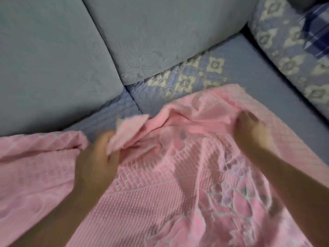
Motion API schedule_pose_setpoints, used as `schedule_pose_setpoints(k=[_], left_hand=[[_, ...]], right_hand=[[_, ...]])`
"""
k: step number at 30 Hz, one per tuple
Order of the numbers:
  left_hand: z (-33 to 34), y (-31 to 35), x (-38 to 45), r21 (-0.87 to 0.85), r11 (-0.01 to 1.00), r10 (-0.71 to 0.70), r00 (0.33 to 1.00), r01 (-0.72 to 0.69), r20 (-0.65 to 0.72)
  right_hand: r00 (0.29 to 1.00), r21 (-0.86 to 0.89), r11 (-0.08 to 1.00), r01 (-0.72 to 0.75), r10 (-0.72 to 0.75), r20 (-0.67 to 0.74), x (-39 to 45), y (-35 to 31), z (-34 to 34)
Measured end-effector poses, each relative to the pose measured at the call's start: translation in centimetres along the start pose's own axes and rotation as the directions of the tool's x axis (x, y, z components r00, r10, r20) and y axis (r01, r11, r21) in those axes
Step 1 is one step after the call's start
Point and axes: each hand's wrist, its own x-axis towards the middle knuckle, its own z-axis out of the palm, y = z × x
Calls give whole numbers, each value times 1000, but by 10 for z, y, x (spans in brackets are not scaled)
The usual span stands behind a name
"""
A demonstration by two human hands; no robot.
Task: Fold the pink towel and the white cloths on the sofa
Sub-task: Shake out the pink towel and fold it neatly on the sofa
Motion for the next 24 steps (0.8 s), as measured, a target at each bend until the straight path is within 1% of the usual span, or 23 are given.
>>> schedule_pose_setpoints(k=[1, 2, 3, 4, 5, 6, 8, 9, 10, 11, 12, 13, 14, 15, 16, 17, 18, 19, 20, 21, 22, 23, 24], left_hand=[[-10, -3, -26, -37, 994, 103, 989, -100, 106], [-15, -6, -52, -86, 979, 204, 926, -186, 317], [-15, -7, -78, -98, 973, 225, 775, -208, 591], [-9, -9, -99, -63, 977, 173, 585, -204, 792], [-3, -13, -118, -28, 985, 103, 446, -172, 889], [2, -18, -135, 26, 992, 23, 380, -124, 925], [12, -32, -150, 197, 977, -155, 371, -79, 916], [18, -37, -150, 283, 956, -235, 374, -77, 897], [23, -40, -149, 344, 936, -292, 384, -75, 876], [29, -42, -148, 372, 923, -311, 390, -92, 867], [31, -42, -147, 382, 919, -321, 386, -93, 865], [31, -41, -150, 382, 921, -321, 399, -81, 859], [29, -41, -154, 383, 922, -325, 413, -63, 851], [25, -42, -160, 385, 922, -329, 432, -46, 840], [22, -43, -165, 394, 918, -338, 448, -35, 827], [20, -45, -169, 383, 923, -328, 471, -23, 819], [18, -46, -172, 361, 933, -308, 496, -11, 812], [17, -48, -174, 335, 942, -292, 504, 6, 813], [16, -48, -173, 319, 947, -284, 508, 19, 813], [15, -47, -173, 316, 949, -285, 500, 25, 818], [14, -45, -171, 313, 950, -283, 488, 21, 826], [14, -43, -170, 294, 955, -276, 473, 37, 837], [14, -41, -168, 280, 958, -274, 457, 56, 846]], right_hand=[[996, 8, 998, -70, 70, 52, -30, 28, -8], [985, -9, 994, -112, 112, 134, -60, 53, -13], [966, -23, 989, -145, 146, 214, -83, 72, -15], [944, -44, 984, -173, 178, 277, -95, 81, -15], [939, -67, 983, -169, 181, 292, -96, 81, -14], [947, -41, 989, -145, 150, 283, -90, 71, -14], [972, 72, 997, 12, -29, 235, -66, 24, -10], [966, 118, 986, 121, -145, 215, -52, -3, -5], [940, 134, 962, 239, -264, 218, -35, -33, -2], [896, 117, 928, 353, -371, 243, -19, -64, 0], [847, 53, 889, 455, -451, 282, -4, -86, 6], [797, -31, 849, 528, -483, 362, 11, -99, 15], [764, -116, 823, 557, -452, 461, 22, -101, 23], [752, -198, 804, 561, -395, 528, 29, -93, 29], [765, -259, 796, 547, -349, 541, 29, -78, 30], [803, -289, 810, 511, -329, 497, 21, -58, 29], [847, -278, 837, 471, -341, 408, 4, -35, 25], [869, -258, 849, 460, -372, 326, -20, -9, 20], [895, -265, 866, 423, -354, 271, -48, 17, 15], [907, -282, 881, 380, -295, 299, -76, 41, 14], [889, -324, 875, 359, -215, 403, -106, 64, 14], [826, -370, 861, 349, -96, 556, -130, 84, 17], [738, -403, 858, 319, 42, 674, -150, 98, 19]])
